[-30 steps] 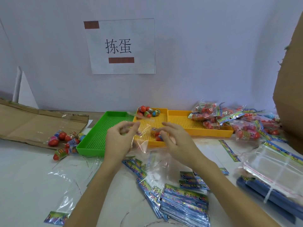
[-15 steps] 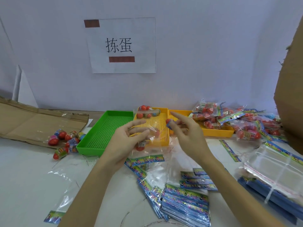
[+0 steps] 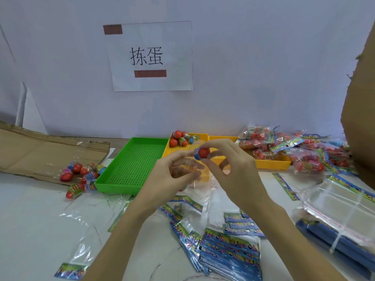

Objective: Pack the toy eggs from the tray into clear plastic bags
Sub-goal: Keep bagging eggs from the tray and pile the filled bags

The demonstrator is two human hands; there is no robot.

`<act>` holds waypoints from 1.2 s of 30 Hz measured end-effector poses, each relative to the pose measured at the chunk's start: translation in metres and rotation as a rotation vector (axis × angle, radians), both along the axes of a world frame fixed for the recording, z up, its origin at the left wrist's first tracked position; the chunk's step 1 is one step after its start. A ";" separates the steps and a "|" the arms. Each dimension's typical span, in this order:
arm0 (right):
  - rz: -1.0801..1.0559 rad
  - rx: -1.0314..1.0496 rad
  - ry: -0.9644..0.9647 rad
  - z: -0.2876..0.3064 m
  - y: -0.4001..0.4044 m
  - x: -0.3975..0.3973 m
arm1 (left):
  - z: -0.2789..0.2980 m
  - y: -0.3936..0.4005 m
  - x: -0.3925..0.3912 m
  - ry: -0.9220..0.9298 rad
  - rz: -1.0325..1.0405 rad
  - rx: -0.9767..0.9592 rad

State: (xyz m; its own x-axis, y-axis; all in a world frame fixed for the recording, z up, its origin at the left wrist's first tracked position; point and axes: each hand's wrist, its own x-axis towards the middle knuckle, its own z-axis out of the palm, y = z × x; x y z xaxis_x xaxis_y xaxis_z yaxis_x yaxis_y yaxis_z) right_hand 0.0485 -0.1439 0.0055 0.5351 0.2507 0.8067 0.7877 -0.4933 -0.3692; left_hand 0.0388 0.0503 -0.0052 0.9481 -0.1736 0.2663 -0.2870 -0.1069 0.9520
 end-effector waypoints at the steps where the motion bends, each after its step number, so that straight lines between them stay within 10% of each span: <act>1: -0.001 -0.043 0.012 -0.001 -0.001 0.001 | 0.000 0.000 0.000 -0.010 0.003 -0.005; 36: 0.199 -0.112 0.623 0.002 -0.017 0.004 | -0.002 0.002 0.001 -0.060 0.019 0.038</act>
